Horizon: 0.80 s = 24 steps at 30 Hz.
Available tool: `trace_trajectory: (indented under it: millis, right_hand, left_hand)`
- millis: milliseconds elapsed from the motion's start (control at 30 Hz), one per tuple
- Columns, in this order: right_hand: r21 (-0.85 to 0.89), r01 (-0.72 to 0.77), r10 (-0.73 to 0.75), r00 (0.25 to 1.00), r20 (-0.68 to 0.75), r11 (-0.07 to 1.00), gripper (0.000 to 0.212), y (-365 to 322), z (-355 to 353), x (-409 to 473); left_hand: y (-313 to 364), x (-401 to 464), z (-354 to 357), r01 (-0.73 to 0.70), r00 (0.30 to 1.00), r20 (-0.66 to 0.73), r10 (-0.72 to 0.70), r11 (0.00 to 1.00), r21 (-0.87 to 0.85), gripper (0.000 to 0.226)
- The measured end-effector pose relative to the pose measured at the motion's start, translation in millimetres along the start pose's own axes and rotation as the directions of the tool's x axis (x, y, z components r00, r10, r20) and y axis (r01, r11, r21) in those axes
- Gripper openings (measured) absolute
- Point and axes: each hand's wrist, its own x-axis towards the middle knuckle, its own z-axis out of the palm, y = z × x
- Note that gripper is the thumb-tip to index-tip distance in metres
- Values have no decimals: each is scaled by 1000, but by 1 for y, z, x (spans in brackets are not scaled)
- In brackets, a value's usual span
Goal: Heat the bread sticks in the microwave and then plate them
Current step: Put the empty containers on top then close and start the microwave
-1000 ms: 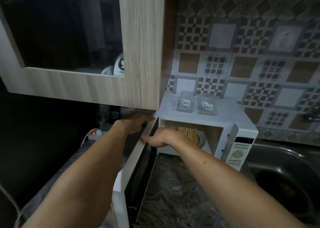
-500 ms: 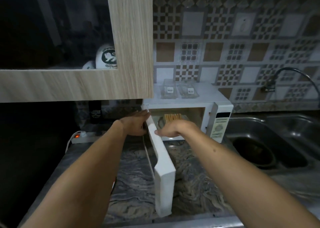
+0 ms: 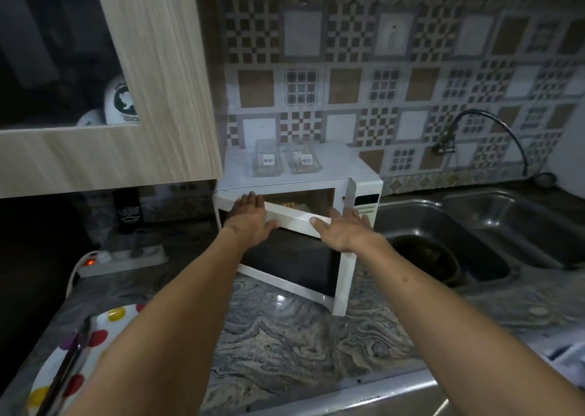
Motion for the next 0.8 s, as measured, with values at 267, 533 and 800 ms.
trace_trajectory:
  millis: [267, 533, 800]
  right_hand:
    - [-62, 166, -168, 985, -33, 984, 82, 67, -12, 60]
    - [-156, 236, -238, 971, 6, 959, 89, 82, -31, 121]
    - [-234, 336, -344, 939, 7, 912, 95, 94, -39, 158]
  left_hand:
    - [53, 13, 25, 134, 952, -280, -125, 991, 12, 63]
    - [146, 30, 66, 92, 985, -98, -139, 919, -384, 38]
    - [196, 81, 84, 137, 991, 86, -107, 745, -652, 29]
